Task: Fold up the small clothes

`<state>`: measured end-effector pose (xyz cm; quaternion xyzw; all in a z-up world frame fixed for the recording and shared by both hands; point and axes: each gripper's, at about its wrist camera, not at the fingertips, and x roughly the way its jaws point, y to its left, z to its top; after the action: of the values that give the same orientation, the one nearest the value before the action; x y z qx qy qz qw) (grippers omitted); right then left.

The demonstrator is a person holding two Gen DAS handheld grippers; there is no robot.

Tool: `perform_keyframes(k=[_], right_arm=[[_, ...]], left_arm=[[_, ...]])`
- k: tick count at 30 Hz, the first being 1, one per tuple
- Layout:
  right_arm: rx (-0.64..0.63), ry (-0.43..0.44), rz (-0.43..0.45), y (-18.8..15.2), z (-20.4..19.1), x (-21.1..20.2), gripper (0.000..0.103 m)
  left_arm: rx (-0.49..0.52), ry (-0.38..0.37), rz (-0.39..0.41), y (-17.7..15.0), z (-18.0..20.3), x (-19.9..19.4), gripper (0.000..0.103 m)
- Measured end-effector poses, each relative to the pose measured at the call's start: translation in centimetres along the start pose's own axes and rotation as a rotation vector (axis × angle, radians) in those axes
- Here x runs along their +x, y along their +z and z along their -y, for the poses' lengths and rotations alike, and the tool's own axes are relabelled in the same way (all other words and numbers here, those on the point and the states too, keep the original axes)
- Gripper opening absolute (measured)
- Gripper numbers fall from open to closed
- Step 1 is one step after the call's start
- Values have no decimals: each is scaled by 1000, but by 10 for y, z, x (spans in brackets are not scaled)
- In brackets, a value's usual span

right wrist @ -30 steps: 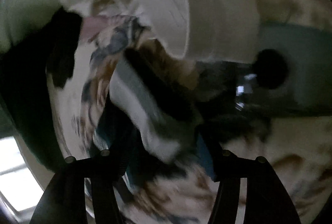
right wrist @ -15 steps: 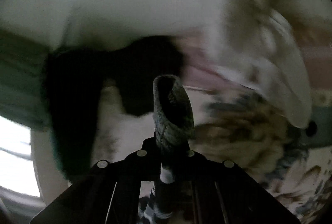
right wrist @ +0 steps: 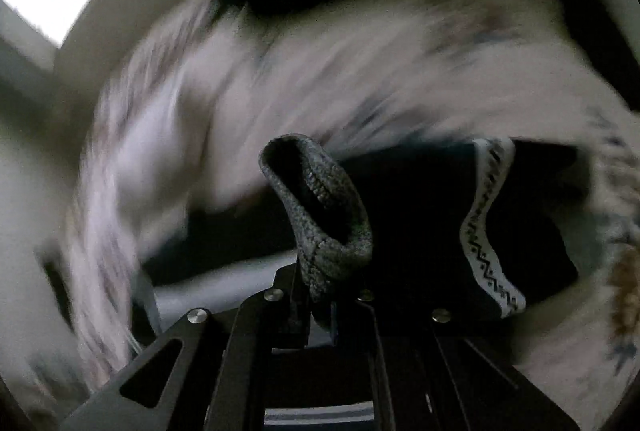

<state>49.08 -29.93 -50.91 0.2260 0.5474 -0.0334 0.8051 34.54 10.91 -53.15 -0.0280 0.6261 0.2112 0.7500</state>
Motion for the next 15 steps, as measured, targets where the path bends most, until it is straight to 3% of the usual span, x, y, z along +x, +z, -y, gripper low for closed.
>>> perform_keyframes(k=[2,7,12,13,15], right_arm=[[-109,-12,-89,-31,-69,49,6],[-342,-47,-143,-96,-188,97,6],[-481,-148,-185,-133,-247,119,10],[-482,-152,-207,-135,-246,121,10],[-454,-104,-239,-131,-238,114,21]], left_arm=[[-26,9,-5,2,-22,7,103],[-61,21,-7,3,-63,22,103],[-89,20,-16,4,-93,31,103],[-97,10,-25,4,-101,31,103],[-111,-9,-32,2,-114,28,103]])
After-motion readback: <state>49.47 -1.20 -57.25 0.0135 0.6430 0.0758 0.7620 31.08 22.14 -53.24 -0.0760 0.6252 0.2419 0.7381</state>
